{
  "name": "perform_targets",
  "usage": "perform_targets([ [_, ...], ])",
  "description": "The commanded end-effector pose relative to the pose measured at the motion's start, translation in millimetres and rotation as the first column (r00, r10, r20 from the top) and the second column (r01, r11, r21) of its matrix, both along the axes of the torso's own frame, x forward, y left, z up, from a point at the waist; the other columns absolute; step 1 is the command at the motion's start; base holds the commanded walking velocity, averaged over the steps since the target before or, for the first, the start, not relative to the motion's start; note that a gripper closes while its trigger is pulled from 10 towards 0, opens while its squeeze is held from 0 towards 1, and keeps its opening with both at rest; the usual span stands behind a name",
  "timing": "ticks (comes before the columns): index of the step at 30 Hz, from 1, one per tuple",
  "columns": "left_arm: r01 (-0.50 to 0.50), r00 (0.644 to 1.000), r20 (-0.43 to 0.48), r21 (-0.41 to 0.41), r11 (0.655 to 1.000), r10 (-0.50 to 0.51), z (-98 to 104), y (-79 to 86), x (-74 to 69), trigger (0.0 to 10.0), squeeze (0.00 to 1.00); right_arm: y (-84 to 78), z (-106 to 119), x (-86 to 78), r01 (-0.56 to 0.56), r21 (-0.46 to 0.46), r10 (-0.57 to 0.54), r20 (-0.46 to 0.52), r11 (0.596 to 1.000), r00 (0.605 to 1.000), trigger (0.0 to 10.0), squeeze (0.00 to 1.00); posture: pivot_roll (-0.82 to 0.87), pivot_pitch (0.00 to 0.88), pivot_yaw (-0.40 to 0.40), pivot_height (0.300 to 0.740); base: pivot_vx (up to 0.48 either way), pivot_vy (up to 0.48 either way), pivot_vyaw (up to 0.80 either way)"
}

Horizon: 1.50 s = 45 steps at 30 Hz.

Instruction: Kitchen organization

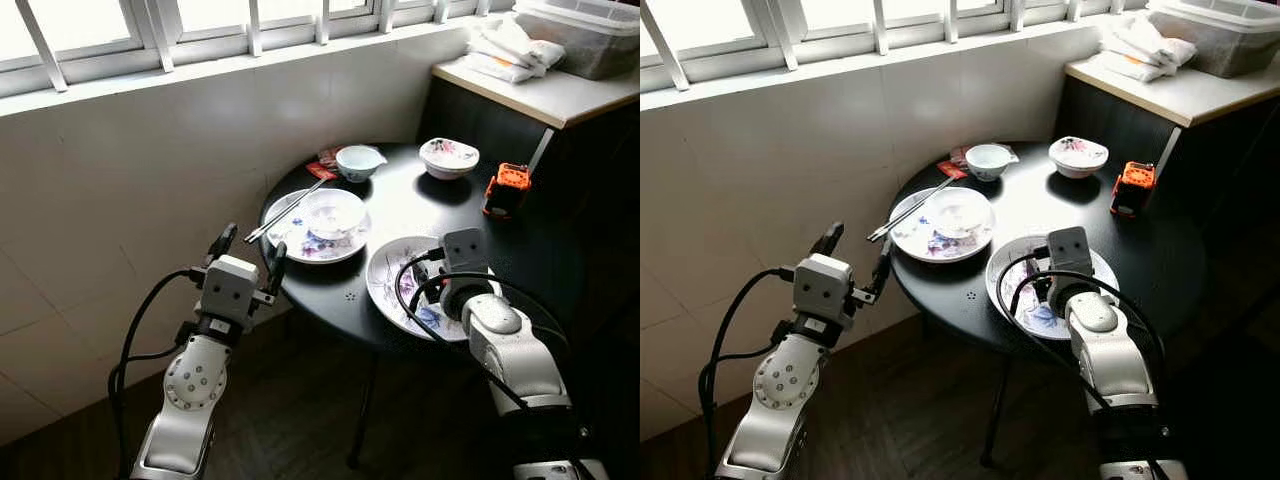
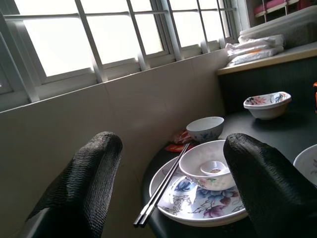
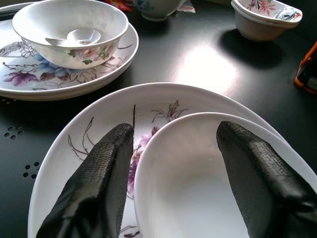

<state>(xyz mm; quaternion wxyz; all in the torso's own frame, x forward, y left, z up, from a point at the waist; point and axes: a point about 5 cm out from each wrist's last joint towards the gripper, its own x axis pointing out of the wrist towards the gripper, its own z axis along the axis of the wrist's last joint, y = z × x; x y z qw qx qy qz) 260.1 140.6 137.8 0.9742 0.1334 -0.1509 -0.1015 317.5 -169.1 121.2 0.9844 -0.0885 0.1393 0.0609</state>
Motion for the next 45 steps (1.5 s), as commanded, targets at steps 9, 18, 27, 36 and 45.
perform_targets([
  [9, 0.011, 1.000, -0.021, 0.008, 1.000, -0.011, -3.0, -3.4, 0.6, 10.0, 0.00, -2.8, -8.0, 3.0, 0.026, 0.048, -0.019, -0.136, 0.999, 0.990, 10.0, 0.00, 0.08, 0.000, -0.038, 0.740, 0.000, 0.000, 0.00],
  [18, 0.008, 1.000, -0.024, 0.008, 1.000, -0.008, -3.9, -3.5, 0.0, 10.0, 0.00, 1.0, -11.4, 5.4, -0.066, 0.030, 0.071, -0.199, 0.997, 0.977, 10.0, 0.00, 0.08, 0.000, -0.043, 0.740, 0.000, 0.000, 0.00],
  [27, 0.007, 1.000, -0.030, 0.003, 1.000, -0.007, -4.5, -4.5, 0.1, 10.0, 0.00, -14.6, -14.1, 10.6, -0.048, -0.003, 0.045, -0.314, 0.999, 0.948, 10.0, 0.00, 0.08, 0.000, -0.046, 0.740, 0.000, 0.000, 0.00],
  [36, 0.001, 0.999, -0.033, -0.001, 1.000, -0.001, -4.8, -4.6, 0.4, 10.0, 0.00, -7.8, -18.3, 11.6, -0.110, 0.058, 0.124, -0.405, 0.992, 0.906, 10.0, 0.00, 0.08, 0.000, -0.053, 0.740, 0.000, 0.000, 0.00],
  [45, -0.004, 0.999, -0.038, -0.002, 1.000, 0.004, -5.1, -4.2, 0.5, 10.0, 0.00, -12.4, -13.8, 15.7, -0.145, -0.019, 0.125, -0.409, 0.989, 0.904, 0.0, 0.00, 0.08, 0.000, -0.054, 0.740, 0.000, 0.000, 0.00],
])
